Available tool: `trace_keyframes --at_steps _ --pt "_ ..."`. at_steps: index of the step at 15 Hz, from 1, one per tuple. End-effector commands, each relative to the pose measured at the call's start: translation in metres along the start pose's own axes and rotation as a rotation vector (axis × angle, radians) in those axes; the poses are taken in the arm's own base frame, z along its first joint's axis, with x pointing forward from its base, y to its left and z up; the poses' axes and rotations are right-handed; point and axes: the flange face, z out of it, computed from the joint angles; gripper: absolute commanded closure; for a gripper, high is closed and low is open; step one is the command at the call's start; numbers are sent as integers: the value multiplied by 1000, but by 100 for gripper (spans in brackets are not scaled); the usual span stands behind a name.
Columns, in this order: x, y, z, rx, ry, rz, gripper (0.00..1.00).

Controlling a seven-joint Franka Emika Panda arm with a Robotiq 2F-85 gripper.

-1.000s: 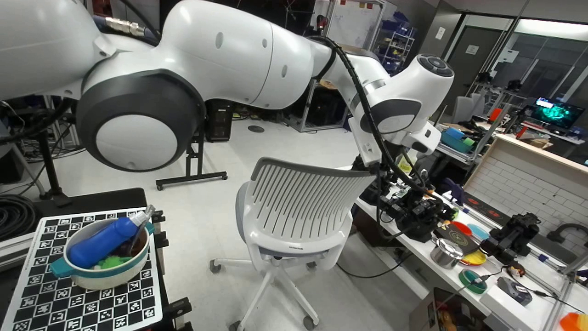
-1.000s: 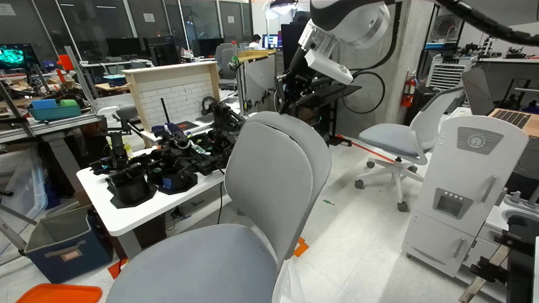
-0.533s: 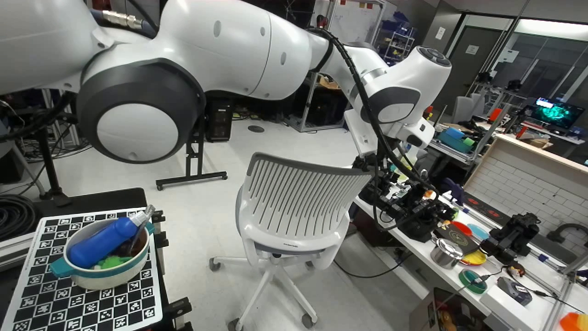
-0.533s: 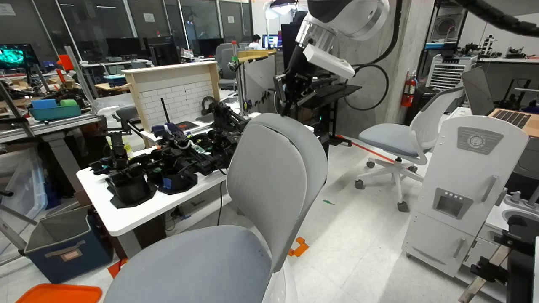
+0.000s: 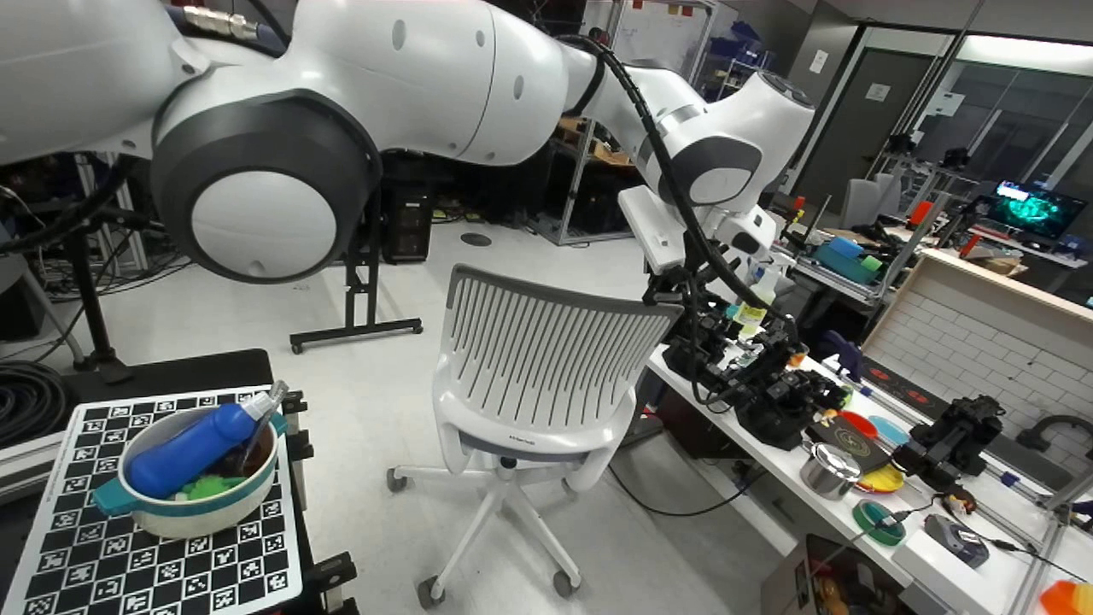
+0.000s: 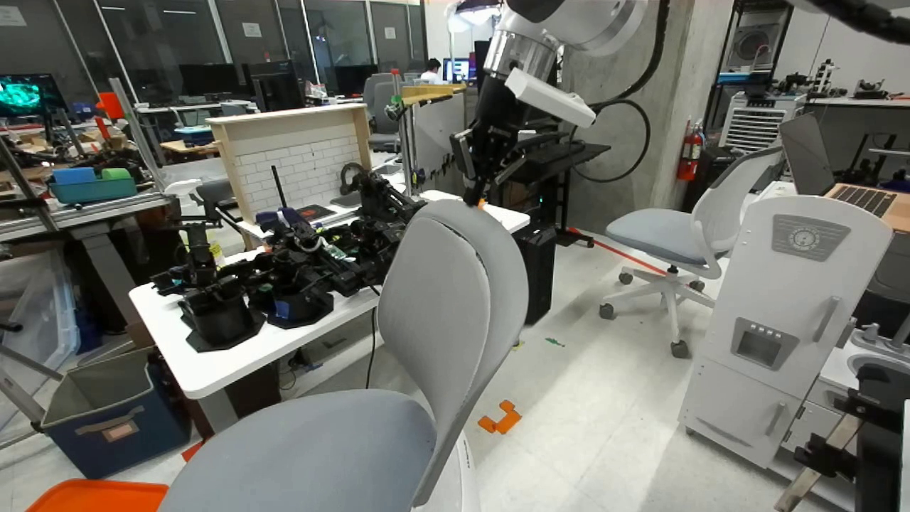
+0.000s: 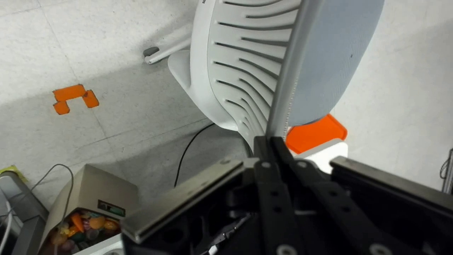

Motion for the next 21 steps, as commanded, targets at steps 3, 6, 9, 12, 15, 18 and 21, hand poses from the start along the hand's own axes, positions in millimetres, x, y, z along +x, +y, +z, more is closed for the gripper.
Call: trace_keyframes --at_steps 3,6,9,12,15,18,21 --pt "-12 -41 1 -44 -49 -251 99" --pt "-18 -66 5 -61 -55 -313 68" --pt "-24 -91 8 -68 -54 -327 49" --pt "-31 -116 10 -61 -57 -333 27" --pt "-40 -142 8 -65 -62 -332 5" --pt "-47 -161 5 -97 -63 -292 0" --pt "-55 -167 2 -165 -91 -215 0"
